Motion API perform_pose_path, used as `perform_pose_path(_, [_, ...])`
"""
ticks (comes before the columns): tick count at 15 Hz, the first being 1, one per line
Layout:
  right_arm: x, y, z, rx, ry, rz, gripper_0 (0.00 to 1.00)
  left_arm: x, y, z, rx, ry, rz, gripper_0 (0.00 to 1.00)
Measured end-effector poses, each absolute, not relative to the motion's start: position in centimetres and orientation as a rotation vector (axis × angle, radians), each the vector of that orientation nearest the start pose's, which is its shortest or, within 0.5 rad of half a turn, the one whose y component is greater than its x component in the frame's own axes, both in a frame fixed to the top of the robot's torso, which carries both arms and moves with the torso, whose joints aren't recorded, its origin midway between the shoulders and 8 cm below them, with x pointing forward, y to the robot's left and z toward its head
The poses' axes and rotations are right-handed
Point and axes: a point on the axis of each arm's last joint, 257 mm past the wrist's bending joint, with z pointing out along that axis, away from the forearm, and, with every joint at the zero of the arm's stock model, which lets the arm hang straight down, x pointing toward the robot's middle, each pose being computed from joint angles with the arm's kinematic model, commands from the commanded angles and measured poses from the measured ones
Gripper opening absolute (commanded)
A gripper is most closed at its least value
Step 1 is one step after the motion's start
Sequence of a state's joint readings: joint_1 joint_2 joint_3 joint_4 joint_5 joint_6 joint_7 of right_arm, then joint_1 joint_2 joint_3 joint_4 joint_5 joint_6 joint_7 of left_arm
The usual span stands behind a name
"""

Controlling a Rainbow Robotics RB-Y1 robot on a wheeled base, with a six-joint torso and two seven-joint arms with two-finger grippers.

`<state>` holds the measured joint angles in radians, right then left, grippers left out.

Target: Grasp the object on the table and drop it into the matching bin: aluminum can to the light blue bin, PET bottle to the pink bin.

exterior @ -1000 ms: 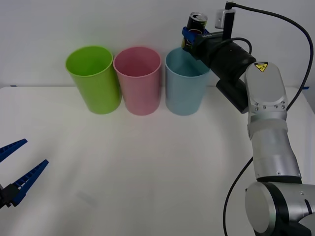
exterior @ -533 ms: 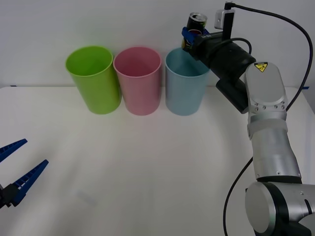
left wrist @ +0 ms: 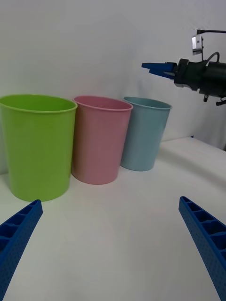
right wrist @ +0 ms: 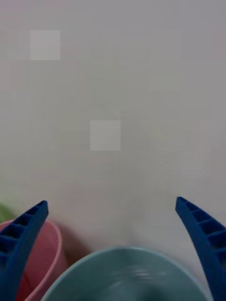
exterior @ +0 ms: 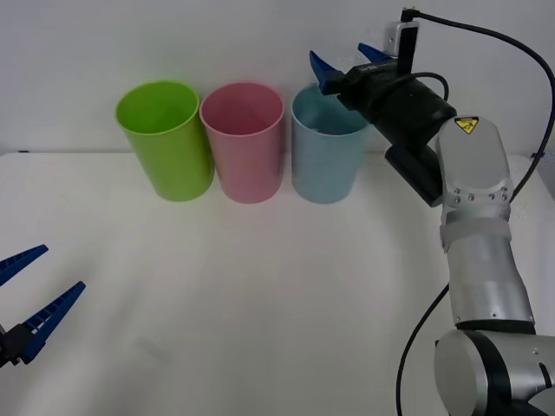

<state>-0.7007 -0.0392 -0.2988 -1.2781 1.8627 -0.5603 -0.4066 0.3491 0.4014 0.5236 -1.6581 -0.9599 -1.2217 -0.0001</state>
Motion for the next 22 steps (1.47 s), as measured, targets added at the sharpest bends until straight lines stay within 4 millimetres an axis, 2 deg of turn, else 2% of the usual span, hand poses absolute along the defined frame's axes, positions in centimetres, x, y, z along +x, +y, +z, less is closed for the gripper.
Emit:
perform_pose_path(9, [60.3, -13.2, -2.8, -0.412, 1.33, 0.466, 1.0, 34.2, 33.0, -16.9, 0.465, 1.441, -0.567, 1.0])
perform_pose_path(15, [53.7, -14.9, -5.3, -0.494, 1.339, 0.51, 1.0, 34.2, 33.0, -16.9, 0.465, 1.441, -0.567, 1.0])
perform_pose_path(22, [46.1, -18.8, -10.3, -0.57, 1.415, 0.487, 1.0, 34.2, 33.0, -16.9, 0.465, 1.441, -0.567, 1.0])
